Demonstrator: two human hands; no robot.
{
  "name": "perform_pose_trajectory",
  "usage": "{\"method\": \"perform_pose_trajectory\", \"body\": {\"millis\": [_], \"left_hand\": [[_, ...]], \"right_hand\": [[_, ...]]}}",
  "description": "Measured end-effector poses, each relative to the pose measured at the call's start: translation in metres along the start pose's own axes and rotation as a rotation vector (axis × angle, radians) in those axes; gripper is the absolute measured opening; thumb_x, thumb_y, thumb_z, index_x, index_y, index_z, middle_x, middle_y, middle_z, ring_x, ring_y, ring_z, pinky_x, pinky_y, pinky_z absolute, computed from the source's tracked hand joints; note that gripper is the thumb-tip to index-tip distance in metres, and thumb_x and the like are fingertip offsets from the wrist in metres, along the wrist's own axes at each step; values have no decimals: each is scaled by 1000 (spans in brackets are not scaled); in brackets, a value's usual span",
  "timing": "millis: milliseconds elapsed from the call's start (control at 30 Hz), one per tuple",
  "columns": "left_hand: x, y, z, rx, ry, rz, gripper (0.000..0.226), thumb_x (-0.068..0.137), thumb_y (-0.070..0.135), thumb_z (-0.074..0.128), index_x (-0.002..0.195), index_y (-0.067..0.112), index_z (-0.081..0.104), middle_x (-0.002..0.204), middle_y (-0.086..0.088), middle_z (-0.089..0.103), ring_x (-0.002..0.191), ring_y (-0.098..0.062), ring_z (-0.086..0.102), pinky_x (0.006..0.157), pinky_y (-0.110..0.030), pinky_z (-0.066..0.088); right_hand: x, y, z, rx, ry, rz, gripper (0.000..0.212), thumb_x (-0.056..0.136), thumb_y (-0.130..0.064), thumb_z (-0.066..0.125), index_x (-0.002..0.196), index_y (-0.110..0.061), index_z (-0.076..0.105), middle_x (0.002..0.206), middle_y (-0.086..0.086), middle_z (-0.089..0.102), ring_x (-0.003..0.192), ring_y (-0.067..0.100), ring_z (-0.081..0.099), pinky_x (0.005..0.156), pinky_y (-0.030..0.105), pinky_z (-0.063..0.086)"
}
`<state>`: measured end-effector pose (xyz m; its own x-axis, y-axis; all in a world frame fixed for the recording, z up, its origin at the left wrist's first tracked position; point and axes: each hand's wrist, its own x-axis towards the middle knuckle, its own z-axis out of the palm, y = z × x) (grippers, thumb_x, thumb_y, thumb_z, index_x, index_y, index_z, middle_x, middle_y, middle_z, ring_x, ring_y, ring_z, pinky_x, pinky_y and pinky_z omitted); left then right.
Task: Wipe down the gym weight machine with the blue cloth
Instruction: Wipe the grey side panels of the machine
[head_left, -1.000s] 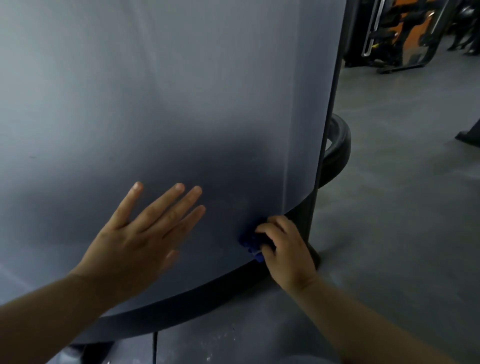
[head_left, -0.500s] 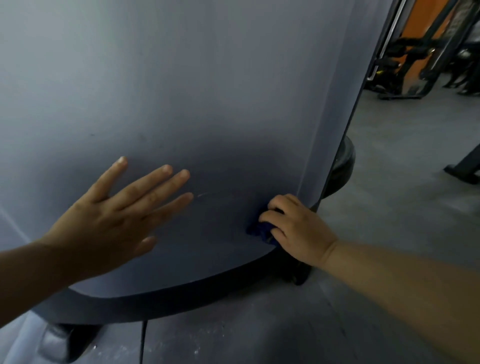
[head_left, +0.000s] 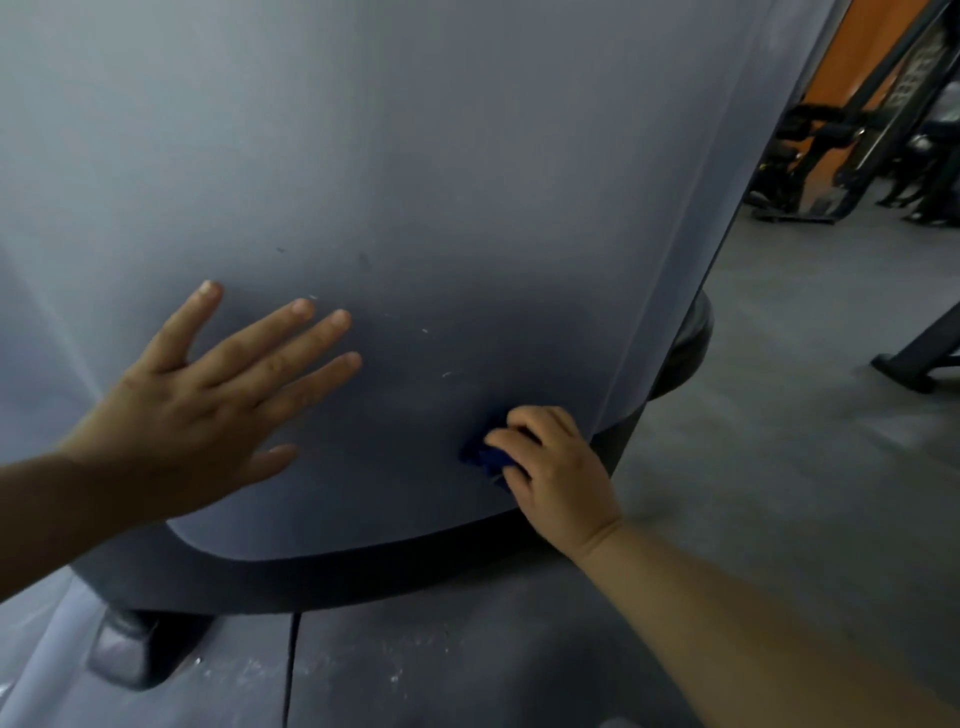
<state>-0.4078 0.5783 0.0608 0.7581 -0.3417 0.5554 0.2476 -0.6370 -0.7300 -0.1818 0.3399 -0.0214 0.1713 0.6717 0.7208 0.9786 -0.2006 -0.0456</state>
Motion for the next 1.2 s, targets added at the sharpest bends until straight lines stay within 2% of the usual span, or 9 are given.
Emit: {"method": "perform_pose_trajectory", "body": {"millis": [133,233,367,467,633,800,900,1033,1200], "left_hand": [[-11,2,-5,-19,-44,-2,80,84,49,55,152,13,34,161,-15,23,149,-31,21,118,-60,14],[-19,-6,-9,-9,-48,-20,79,85,49,54,152,12,35,160,-17,23,148,-33,21,118,-59,14],[-30,-19,-13,3,-61,-49,78,86,50,53,152,13,35,160,-18,24,148,-34,21,117,-60,17],[-37,-21,-13,-11,-90,-49,77,87,49,50,152,13,34,160,-19,24,148,-34,21,118,-58,17],[-47,-14,-15,-87,-166,-13,77,86,49,45,153,14,30,161,-19,19,148,-35,20,116,-58,22],[-55,-20,-21,-105,-179,-39,76,86,49,44,152,14,32,161,-18,18,148,-35,19,117,-57,22],[-64,-29,-23,-110,-197,-80,76,86,49,46,152,13,33,162,-19,18,148,-35,20,117,-56,21],[-78,-40,-22,-114,-233,-88,77,86,48,45,154,15,29,162,-17,17,148,-34,20,116,-57,24],[-88,-43,-27,-166,-264,-138,76,87,51,39,153,16,30,162,-17,15,149,-34,17,118,-56,20]], "right_hand": [[-3,-14,3,48,-1,121,23,76,0,66,98,-7,71,102,5,56,98,21,48,75,36,55],[39,-31,-26,145,229,183,25,83,-8,54,102,-4,70,105,12,58,101,26,54,93,21,42],[92,-47,-54,161,415,201,23,86,-3,64,108,-3,69,109,15,59,100,31,59,89,23,44],[80,-53,-28,98,368,95,24,84,-6,61,106,-5,72,107,13,60,98,32,56,91,27,41],[22,-57,17,58,44,-57,27,85,-12,54,104,-9,73,106,5,58,98,22,50,80,37,52],[78,-88,-18,179,299,21,26,91,-12,55,111,-1,69,114,4,47,104,24,49,98,17,35],[122,-99,-41,160,432,25,26,92,-11,62,116,-2,67,113,14,55,103,25,48,94,21,37],[97,-100,-2,61,239,-156,27,90,-12,60,114,-5,70,117,5,49,102,26,47,93,33,40],[66,-108,27,-30,79,-281,24,88,-12,56,104,-8,73,105,8,66,98,22,50,82,38,47]]}}
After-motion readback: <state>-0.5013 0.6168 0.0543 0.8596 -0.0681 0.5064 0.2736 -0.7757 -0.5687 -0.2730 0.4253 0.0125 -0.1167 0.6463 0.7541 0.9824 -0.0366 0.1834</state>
